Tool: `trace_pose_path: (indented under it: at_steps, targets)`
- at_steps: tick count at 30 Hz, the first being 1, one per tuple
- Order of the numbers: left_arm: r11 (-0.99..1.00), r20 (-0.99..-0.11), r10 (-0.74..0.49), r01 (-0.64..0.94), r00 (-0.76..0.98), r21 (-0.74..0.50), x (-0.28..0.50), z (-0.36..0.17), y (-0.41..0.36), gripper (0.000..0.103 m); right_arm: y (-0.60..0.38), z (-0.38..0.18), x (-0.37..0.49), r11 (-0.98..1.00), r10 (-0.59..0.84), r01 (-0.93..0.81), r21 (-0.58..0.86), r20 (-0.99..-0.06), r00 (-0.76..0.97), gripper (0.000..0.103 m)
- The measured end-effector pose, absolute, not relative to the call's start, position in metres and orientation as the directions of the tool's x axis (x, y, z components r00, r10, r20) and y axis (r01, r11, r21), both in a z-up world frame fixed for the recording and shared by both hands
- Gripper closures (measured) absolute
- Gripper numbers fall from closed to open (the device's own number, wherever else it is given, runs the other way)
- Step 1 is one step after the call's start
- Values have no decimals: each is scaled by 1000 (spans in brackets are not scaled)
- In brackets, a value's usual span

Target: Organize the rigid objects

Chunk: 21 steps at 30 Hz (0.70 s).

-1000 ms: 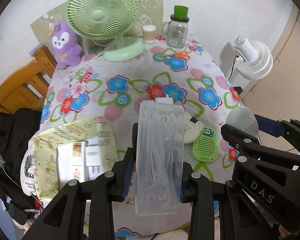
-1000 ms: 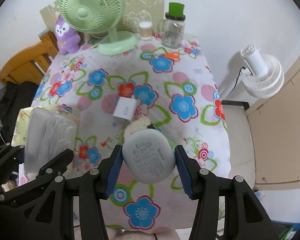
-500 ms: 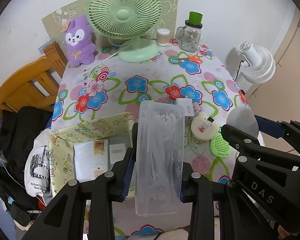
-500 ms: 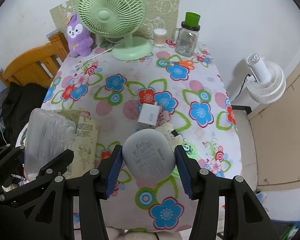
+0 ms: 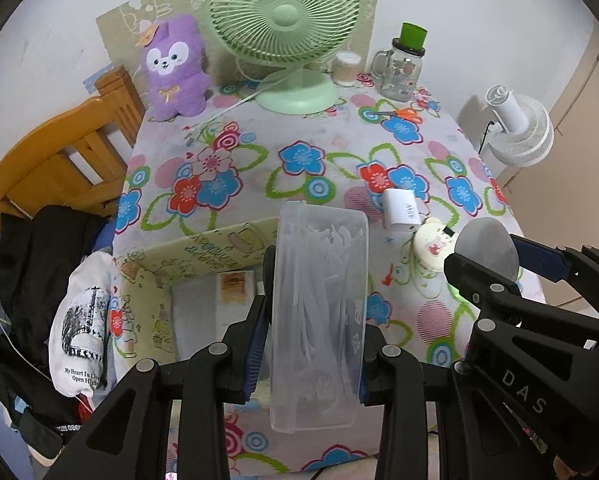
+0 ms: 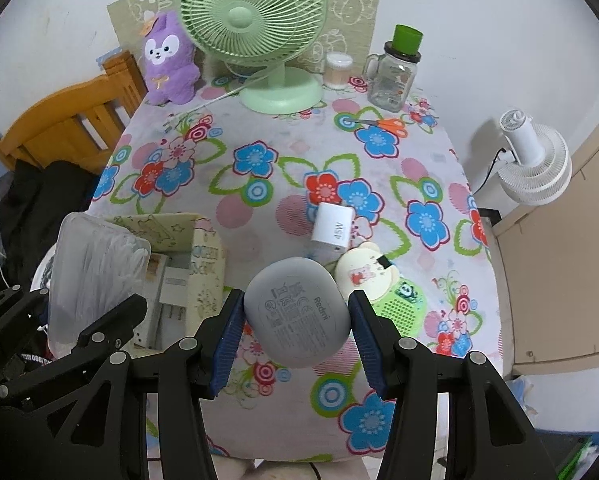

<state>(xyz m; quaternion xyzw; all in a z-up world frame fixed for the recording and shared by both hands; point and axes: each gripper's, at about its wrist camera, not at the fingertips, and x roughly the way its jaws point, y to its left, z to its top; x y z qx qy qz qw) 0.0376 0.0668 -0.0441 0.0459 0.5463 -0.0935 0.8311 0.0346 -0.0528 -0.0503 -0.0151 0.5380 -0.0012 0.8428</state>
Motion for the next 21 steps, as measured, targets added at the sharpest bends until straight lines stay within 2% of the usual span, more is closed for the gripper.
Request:
trace_pose_path:
  at_steps: [21]
  targets:
    - [978,-945,-95,204,314,-30,51,-87,138,67,27,-83,51,998,-18,-48,-38,-931,366,47]
